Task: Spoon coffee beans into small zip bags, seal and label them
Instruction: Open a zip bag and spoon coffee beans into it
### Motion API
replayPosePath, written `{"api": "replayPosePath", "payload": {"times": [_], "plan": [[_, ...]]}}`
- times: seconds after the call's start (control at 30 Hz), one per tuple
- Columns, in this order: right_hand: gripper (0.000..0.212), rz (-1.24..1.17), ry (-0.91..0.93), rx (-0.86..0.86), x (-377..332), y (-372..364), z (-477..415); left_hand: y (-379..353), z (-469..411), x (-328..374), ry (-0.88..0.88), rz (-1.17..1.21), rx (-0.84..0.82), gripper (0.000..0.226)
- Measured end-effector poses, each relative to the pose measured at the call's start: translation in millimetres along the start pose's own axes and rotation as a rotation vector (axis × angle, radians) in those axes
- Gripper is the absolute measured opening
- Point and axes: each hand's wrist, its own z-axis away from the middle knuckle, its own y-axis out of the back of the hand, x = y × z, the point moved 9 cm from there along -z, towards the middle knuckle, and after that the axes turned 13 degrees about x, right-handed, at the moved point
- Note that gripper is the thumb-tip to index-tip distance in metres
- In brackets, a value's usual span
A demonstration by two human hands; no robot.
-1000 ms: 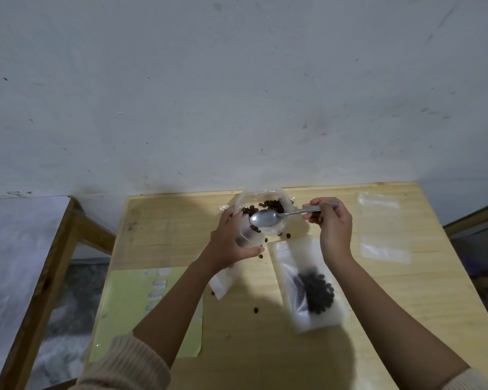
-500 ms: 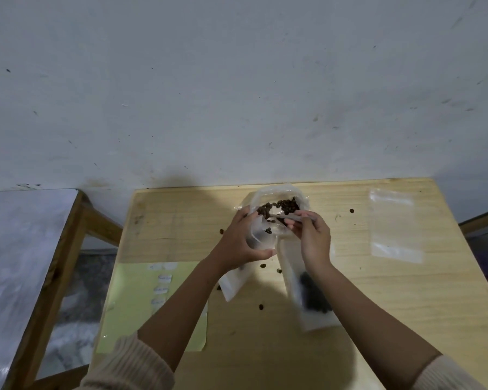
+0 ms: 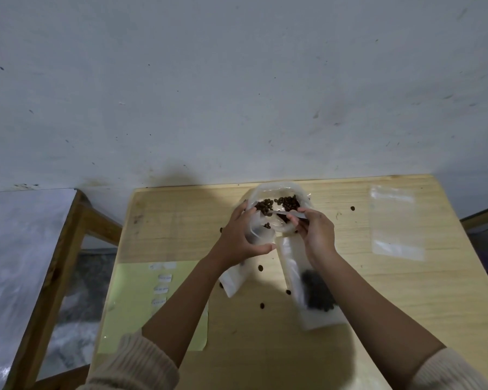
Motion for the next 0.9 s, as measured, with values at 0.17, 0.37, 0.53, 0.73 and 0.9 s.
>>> {"api": "replayPosePath", "payload": {"times": [0.17, 0.37, 0.53, 0.73, 0.9], "plan": [[0.022, -0.038, 0.076, 0.021, -23, 12, 0, 1, -2, -5, 0.027, -0.017, 0.004, 0.106], [0.025, -0.02, 0.221, 0.063, -59, 25, 10, 2, -7, -6, 0.033, -0.01, 0.011, 0.112], [0.026, 0.107, 0.43, 0.011, -79, 19, 32, 2, -11, -6, -0.002, -0.02, 0.015, 0.101], [0.027, 0.205, 0.568, -0.105, -78, 1, 50, 2, -12, -8, -0.024, 0.011, 0.02, 0.094], [0.023, 0.055, 0.429, 0.137, -73, 32, 31, 8, -9, -6, -0.045, 0.037, 0.014, 0.095]]}}
